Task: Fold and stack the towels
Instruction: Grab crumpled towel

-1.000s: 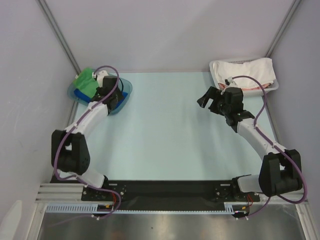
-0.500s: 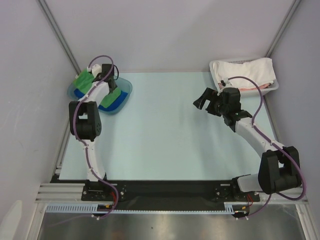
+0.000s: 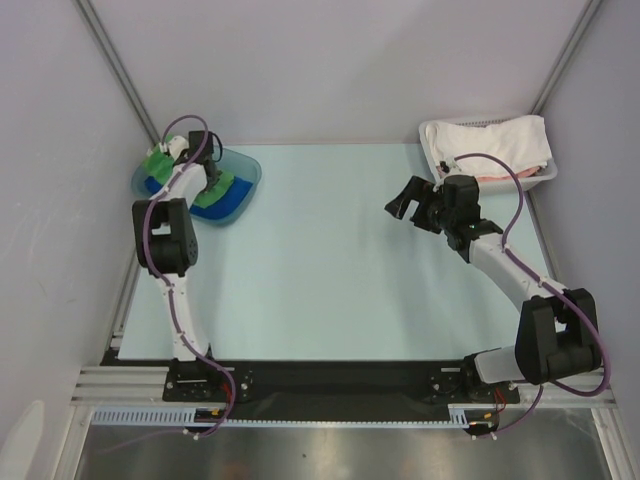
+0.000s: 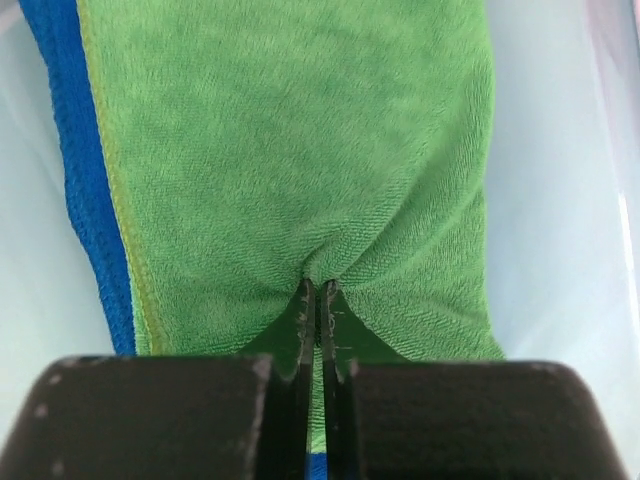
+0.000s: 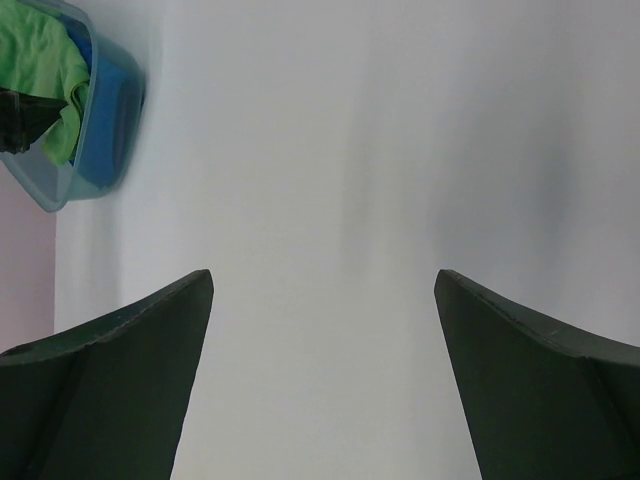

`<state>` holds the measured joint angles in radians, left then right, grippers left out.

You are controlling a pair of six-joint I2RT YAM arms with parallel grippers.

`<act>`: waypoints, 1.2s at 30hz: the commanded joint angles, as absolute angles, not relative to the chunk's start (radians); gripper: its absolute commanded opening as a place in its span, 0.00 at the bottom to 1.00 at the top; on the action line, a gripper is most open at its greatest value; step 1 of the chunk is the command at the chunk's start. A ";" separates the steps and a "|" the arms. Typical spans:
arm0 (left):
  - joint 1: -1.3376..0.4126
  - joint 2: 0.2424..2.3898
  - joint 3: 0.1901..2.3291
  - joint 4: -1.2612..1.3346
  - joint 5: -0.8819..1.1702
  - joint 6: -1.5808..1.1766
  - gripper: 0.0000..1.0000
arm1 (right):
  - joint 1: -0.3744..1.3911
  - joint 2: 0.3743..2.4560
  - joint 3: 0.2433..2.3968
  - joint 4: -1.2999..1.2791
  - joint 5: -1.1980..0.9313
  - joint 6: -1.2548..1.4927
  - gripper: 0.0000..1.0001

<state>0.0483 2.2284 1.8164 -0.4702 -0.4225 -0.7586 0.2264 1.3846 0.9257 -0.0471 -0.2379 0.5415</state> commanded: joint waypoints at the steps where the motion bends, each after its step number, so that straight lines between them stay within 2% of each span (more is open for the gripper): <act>1: 0.060 2.110 1.697 -0.297 -0.361 -0.762 0.00 | 0.232 1.396 0.976 -0.020 -0.250 0.534 1.00; 8: 0.034 1.840 1.328 0.137 -0.337 -0.732 0.00 | 0.236 1.405 0.979 -0.012 -0.262 0.526 1.00; 16: -0.038 1.637 1.163 0.397 -0.397 -0.638 0.00 | 0.259 1.419 0.980 0.028 -0.293 0.512 1.00; 23: -0.086 1.488 1.043 0.511 -0.454 -0.604 0.00 | 0.271 1.425 0.982 0.038 -0.301 0.500 1.00; 29: -0.193 1.333 0.965 0.584 -0.520 -0.511 0.00 | 0.281 1.425 0.983 0.046 -0.293 0.494 1.00; 32: -0.274 1.260 0.948 0.597 -0.548 -0.459 0.00 | 0.281 1.417 0.988 0.041 -0.282 0.489 1.00; 36: -0.474 1.190 0.956 0.566 -0.620 -0.345 0.00 | 0.284 1.382 0.989 0.032 -0.249 0.494 1.00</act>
<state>-0.3664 1.2629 0.9516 0.4995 -0.5510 -0.4637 0.2787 1.4197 0.9428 -0.0010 -0.2779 0.5114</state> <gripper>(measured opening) 0.013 0.995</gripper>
